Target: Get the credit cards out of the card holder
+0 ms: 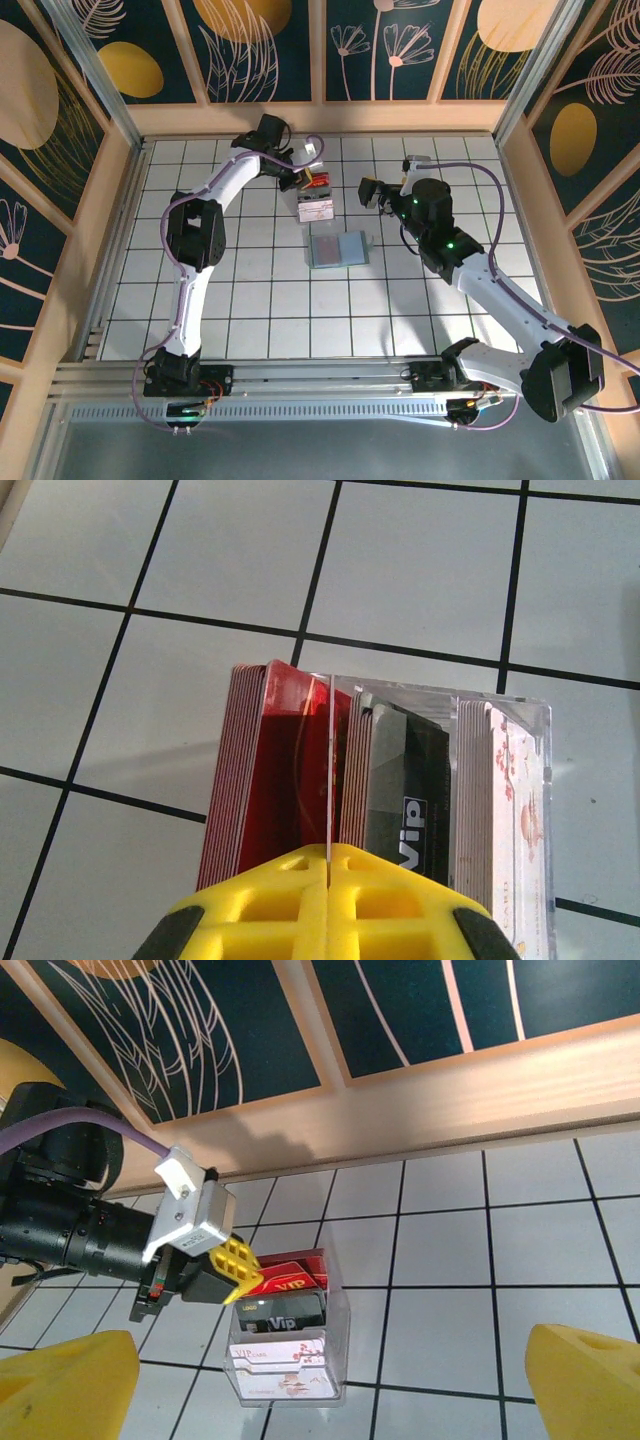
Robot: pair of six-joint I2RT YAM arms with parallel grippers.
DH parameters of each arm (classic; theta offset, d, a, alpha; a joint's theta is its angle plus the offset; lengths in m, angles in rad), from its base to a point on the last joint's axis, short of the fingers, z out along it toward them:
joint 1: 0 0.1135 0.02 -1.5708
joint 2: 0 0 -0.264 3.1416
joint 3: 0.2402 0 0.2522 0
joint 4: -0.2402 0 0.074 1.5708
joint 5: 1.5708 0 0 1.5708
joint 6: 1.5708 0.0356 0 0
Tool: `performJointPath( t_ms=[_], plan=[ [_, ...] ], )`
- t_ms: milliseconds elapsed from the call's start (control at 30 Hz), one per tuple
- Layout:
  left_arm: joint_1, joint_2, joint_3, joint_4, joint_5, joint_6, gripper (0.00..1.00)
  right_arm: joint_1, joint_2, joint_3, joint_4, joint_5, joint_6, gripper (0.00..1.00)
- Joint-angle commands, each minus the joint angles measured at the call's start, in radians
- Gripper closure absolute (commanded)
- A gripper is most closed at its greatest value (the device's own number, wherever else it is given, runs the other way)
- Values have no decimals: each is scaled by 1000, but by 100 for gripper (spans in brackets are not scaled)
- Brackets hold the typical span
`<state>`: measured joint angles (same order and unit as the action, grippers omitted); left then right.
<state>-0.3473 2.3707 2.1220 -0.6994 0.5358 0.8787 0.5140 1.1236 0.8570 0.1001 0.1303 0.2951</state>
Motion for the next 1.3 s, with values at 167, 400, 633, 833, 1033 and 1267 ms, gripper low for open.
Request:
performJointPath(
  t_ms=[167, 400, 633, 833, 1033, 1267],
  plan=[
    [-10, 16, 23, -12, -10, 48, 84, 4, -27, -10, 24, -4, 4, 1],
    [-10, 13, 69, -40, 6, 33, 71, 5, -17, -6, 15, 9, 12, 1],
    [-10, -49, 84, -48, 11, -17, 69, 18, -10, 3, -21, 81, 35, 1],
    [-10, -184, -42, 62, -46, -141, 68, 53, 46, 33, -101, 107, 60, 1],
    [-10, -471, -481, 444, -177, -343, 50, 119, 117, 59, -185, 133, 97, 11],
    [-10, -808, -915, 810, -415, -655, 2, 236, 270, 126, -316, 138, 185, 29]
  ],
)
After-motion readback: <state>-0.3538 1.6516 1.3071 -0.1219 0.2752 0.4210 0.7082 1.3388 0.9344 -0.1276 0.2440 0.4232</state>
